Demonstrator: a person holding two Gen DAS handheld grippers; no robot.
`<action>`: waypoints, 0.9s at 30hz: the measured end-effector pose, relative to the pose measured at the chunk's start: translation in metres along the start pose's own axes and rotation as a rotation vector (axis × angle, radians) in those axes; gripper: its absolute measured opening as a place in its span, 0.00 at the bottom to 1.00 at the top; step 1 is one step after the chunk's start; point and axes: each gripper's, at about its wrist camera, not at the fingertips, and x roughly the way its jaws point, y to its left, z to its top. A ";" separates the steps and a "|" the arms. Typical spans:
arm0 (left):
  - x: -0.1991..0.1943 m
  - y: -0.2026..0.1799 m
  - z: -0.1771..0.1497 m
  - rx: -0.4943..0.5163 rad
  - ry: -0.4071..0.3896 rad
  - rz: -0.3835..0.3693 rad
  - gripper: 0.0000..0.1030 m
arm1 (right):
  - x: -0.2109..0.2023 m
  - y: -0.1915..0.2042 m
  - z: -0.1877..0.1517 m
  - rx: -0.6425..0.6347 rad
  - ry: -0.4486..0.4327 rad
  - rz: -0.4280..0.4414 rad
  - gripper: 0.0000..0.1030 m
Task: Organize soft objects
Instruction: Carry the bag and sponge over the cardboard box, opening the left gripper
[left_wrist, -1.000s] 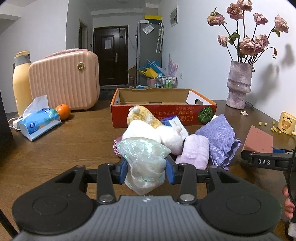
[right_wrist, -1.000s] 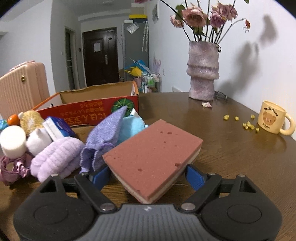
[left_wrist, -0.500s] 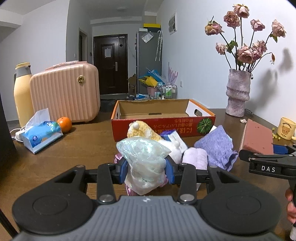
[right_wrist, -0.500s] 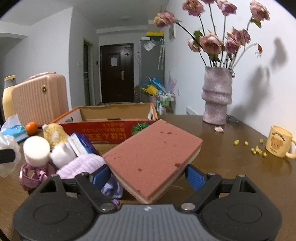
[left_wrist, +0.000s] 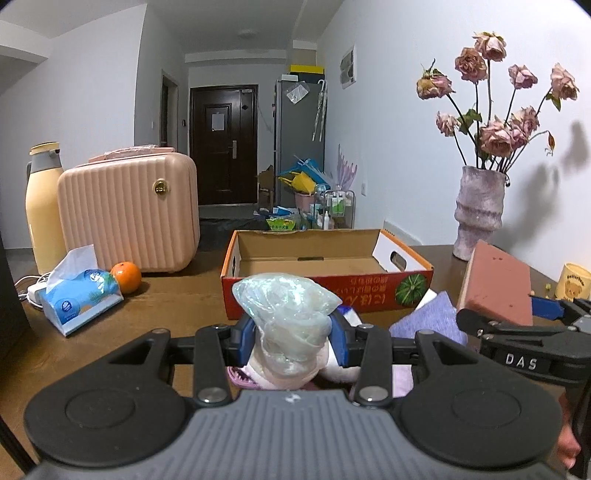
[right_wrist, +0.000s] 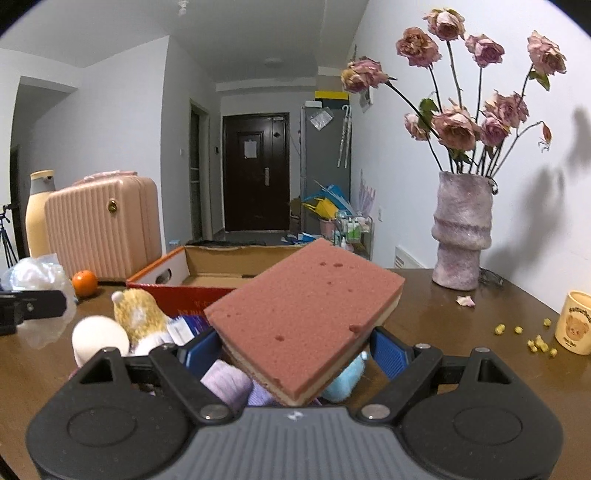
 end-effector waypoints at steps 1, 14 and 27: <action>0.002 0.000 0.002 -0.003 -0.002 0.000 0.40 | 0.002 0.001 0.002 -0.001 -0.006 0.004 0.85; 0.033 0.003 0.032 -0.039 -0.036 0.006 0.40 | 0.034 0.011 0.024 -0.003 -0.048 0.040 0.85; 0.077 0.009 0.061 -0.067 -0.051 0.036 0.40 | 0.075 0.015 0.049 -0.012 -0.067 0.066 0.85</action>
